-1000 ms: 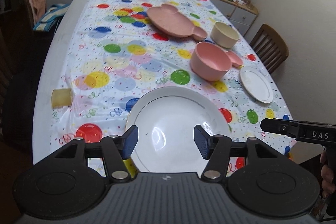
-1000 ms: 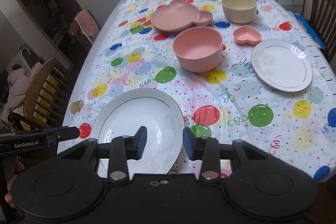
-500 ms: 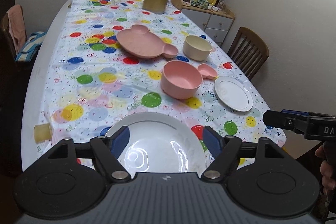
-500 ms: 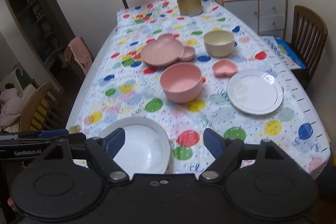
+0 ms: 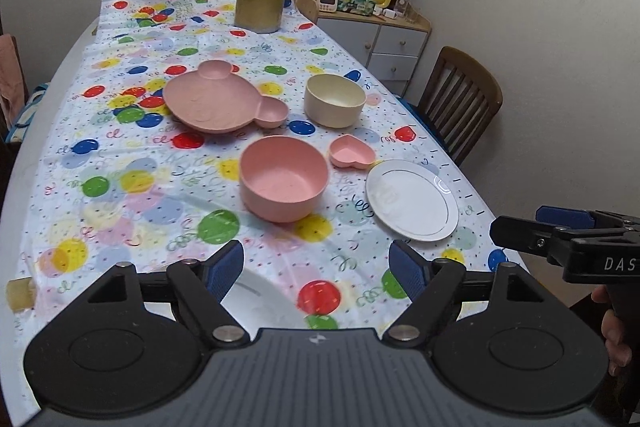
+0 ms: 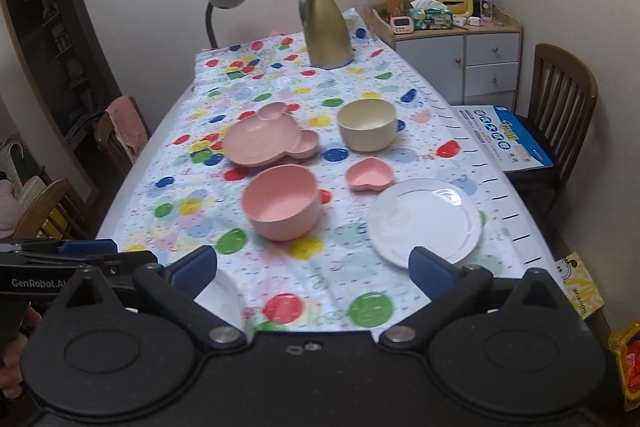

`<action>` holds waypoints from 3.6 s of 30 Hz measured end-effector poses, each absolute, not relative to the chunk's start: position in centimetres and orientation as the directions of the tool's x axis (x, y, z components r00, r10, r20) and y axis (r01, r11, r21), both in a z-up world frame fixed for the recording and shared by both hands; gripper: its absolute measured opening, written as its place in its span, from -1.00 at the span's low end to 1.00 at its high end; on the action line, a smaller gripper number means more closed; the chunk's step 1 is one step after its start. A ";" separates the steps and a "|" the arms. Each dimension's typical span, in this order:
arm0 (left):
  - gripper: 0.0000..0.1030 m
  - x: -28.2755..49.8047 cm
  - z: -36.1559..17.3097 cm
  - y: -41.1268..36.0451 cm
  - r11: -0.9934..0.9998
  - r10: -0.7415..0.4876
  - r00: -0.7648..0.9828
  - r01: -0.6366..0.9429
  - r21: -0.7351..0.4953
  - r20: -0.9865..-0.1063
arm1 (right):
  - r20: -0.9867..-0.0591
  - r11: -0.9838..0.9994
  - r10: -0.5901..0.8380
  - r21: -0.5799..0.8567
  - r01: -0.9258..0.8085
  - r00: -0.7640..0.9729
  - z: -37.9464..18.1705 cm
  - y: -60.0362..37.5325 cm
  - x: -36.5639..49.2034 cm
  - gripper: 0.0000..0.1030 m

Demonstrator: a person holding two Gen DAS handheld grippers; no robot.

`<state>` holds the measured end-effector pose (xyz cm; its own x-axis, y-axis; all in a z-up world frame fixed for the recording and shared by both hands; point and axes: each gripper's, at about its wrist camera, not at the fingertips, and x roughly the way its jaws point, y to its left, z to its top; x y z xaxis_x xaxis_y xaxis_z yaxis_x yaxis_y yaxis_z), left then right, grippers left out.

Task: Organize plates and bowls
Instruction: 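Open both grippers and lift them off the large white plate, then move both grippers to the small white plate and close on its rim, then carry the small white plate onto the large white plate with both grippers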

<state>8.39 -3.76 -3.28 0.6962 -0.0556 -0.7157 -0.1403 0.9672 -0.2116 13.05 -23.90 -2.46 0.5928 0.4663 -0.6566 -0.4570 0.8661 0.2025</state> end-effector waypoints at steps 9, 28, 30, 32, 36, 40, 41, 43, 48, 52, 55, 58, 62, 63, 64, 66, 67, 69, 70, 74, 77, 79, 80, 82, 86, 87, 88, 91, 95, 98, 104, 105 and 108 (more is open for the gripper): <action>0.54 15.8 -5.8 -9.0 0.956 0.001 0.647 -0.224 -0.189 -0.762 | -0.692 0.862 0.452 0.178 -0.475 0.562 -4.7 -28.6 20.6 0.98; 0.54 25.6 -12.5 -14.2 0.929 0.065 0.514 -0.345 -0.136 -0.855 | -0.779 0.753 0.505 0.187 -0.631 0.372 -11.3 -30.4 34.8 0.49; 0.54 26.2 -13.2 -14.3 0.927 0.058 0.504 -0.348 -0.141 -0.862 | -0.787 0.745 0.507 0.194 -0.638 0.353 -12.0 -30.2 35.7 0.44; 0.54 26.8 -14.0 -14.3 0.923 0.052 0.493 -0.356 -0.147 -0.868 | -0.796 0.740 0.504 0.200 -0.642 0.334 -12.6 -30.0 36.6 0.38; 0.53 27.5 -15.2 -14.1 0.912 0.044 0.474 -0.379 -0.158 -0.880 | -0.812 0.733 0.502 0.218 -0.644 0.297 -14.0 -29.7 38.4 0.10; 0.18 27.8 -15.9 -13.7 0.902 0.030 0.460 -0.396 -0.175 -0.887 | -0.830 0.732 0.491 0.228 -0.642 0.266 -15.1 -29.8 39.7 -0.05; 0.13 27.9 -16.0 -13.6 0.897 0.022 0.459 -0.401 -0.185 -0.888 | -0.833 0.732 0.489 0.232 -0.641 0.257 -15.4 -29.9 40.0 -0.09; -0.06 27.9 -16.1 -13.4 0.888 0.008 0.467 -0.409 -0.208 -0.884 | -0.838 0.733 0.488 0.242 -0.636 0.243 -15.8 -30.1 40.4 -0.20; -0.44 27.9 -16.4 -13.0 0.866 -0.035 0.474 -0.425 -0.264 -0.880 | -0.842 0.728 0.503 0.290 -0.621 0.196 -16.3 -30.6 41.1 -0.40; -0.59 27.9 -16.7 -12.5 0.846 -0.053 0.474 -0.446 -0.292 -0.879 | -0.841 0.727 0.514 0.326 -0.604 0.165 -16.7 -31.0 41.5 -0.61; -0.68 27.8 -16.8 -12.0 0.835 -0.063 0.474 -0.457 -0.306 -0.878 | -0.841 0.731 0.521 0.350 -0.585 0.147 -17.0 -31.3 41.7 -0.68; -0.70 27.8 -16.9 -11.9 0.833 -0.066 0.475 -0.458 -0.310 -0.878 | -0.840 0.736 0.522 0.357 -0.575 0.146 -17.0 -31.4 41.8 -0.75; -0.70 27.4 -16.8 -11.8 0.831 -0.068 0.474 -0.459 -0.313 -0.878 | -0.843 0.747 0.519 0.366 -0.556 0.142 -17.1 -31.6 41.9 -0.79; -0.70 27.2 -16.8 -11.7 0.830 -0.071 0.473 -0.460 -0.315 -0.878 | -0.844 0.747 0.517 0.364 -0.556 0.141 -17.0 -31.6 41.8 -0.79; -0.70 27.1 -16.7 -11.7 0.829 -0.071 0.472 -0.462 -0.315 -0.879 | -0.846 0.748 0.514 0.362 -0.557 0.142 -17.0 -31.6 41.7 -0.79; -0.70 26.7 -16.5 -11.7 0.830 -0.071 0.475 -0.459 -0.316 -0.877 | -0.847 0.751 0.512 0.361 -0.552 0.142 -17.0 -31.6 41.4 -0.80; -0.70 26.5 -16.4 -11.6 0.830 -0.072 0.477 -0.458 -0.318 -0.876 | -0.847 0.753 0.512 0.364 -0.548 0.141 -16.9 -31.6 41.2 -0.80; -0.70 26.0 -16.1 -11.5 0.830 -0.073 0.481 -0.457 -0.321 -0.874 | -0.847 0.756 0.512 0.365 -0.544 0.144 -16.7 -31.6 40.7 -0.80; -0.70 25.7 -16.0 -11.5 0.830 -0.075 0.483 -0.454 -0.323 -0.872 | -0.846 0.757 0.512 0.364 -0.542 0.148 -16.5 -31.7 40.5 -0.81; -0.70 24.4 -15.4 -11.1 0.830 -0.086 0.494 -0.444 -0.336 -0.865 | -0.838 0.761 0.522 0.371 -0.533 0.162 -15.5 -31.7 39.4 -0.82; -0.70 23.3 -15.1 -10.8 0.829 -0.093 0.495 -0.442 -0.342 -0.864 | -0.834 0.765 0.524 0.373 -0.525 0.170 -14.9 -31.6 38.4 -0.83; -0.70 22.4 -14.9 -10.4 0.827 -0.097 0.495 -0.443 -0.347 -0.863 | -0.834 0.769 0.523 0.373 -0.519 0.175 -14.6 -31.5 37.6 -0.83; -0.70 21.9 -14.7 -10.2 0.827 -0.098 0.496 -0.441 -0.347 -0.863 | -0.834 0.771 0.523 0.373 -0.517 0.178 -14.5 -31.4 37.2 -0.83; -0.70 20.9 -14.5 -9.8 0.828 -0.101 0.498 -0.438 -0.350 -0.862 | -0.833 0.772 0.523 0.374 -0.515 0.180 -14.2 -31.2 36.3 -0.83; -0.70 19.1 -14.1 -8.7 0.828 -0.099 0.499 -0.439 -0.350 -0.861 | -0.831 0.772 0.526 0.376 -0.513 0.181 -13.7 -30.4 34.4 -0.84; -0.70 18.6 -14.0 -8.3 0.827 -0.098 0.500 -0.441 -0.350 -0.860 | -0.831 0.771 0.527 0.378 -0.512 0.180 -13.6 -30.2 34.0 -0.84; -0.70 18.1 -14.0 -8.0 0.826 -0.099 0.502 -0.441 -0.352 -0.859 | -0.830 0.771 0.528 0.380 -0.512 0.179 -13.5 -29.9 33.5 -0.84; -0.70 16.6 -13.7 -6.8 0.823 -0.099 0.506 -0.443 -0.356 -0.857 | -0.830 0.767 0.529 0.378 -0.519 0.176 -13.3 -29.0 32.1 -0.84; -0.70 14.5 -13.4 -5.2 0.821 -0.093 0.512 -0.446 -0.357 -0.854 | -0.830 0.763 0.529 0.375 -0.526 0.176 -13.0 -27.4 30.2 -0.84; -0.70 13.0 -13.2 -3.9 0.816 -0.089 0.515 -0.453 -0.359 -0.853 | -0.830 0.760 0.530 0.373 -0.532 0.176 -12.8 -26.1 28.9 -0.84; -0.70 9.9 -12.9 -1.0 0.809 -0.075 0.516 -0.469 -0.355 -0.853 | -0.828 0.751 0.534 0.373 -0.544 0.170 -12.4 -23.3 26.1 -0.84; -0.70 9.4 -12.9 -0.6 0.807 -0.072 0.515 -0.473 -0.353 -0.854 | -0.828 0.750 0.535 0.373 -0.547 0.168 -12.4 -22.8 25.6 -0.84; -0.70 8.0 -12.8 0.8 0.806 -0.062 0.514 -0.479 -0.347 -0.855 | -0.828 0.744 0.537 0.374 -0.554 0.162 -12.5 -21.3 24.2 -0.84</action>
<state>8.02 0.77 -12.77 0.5144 -0.0623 -0.8553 -0.4790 0.8064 -0.3469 24.17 -21.33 -12.48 0.1615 0.5370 -0.8280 -0.5539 0.7437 0.3743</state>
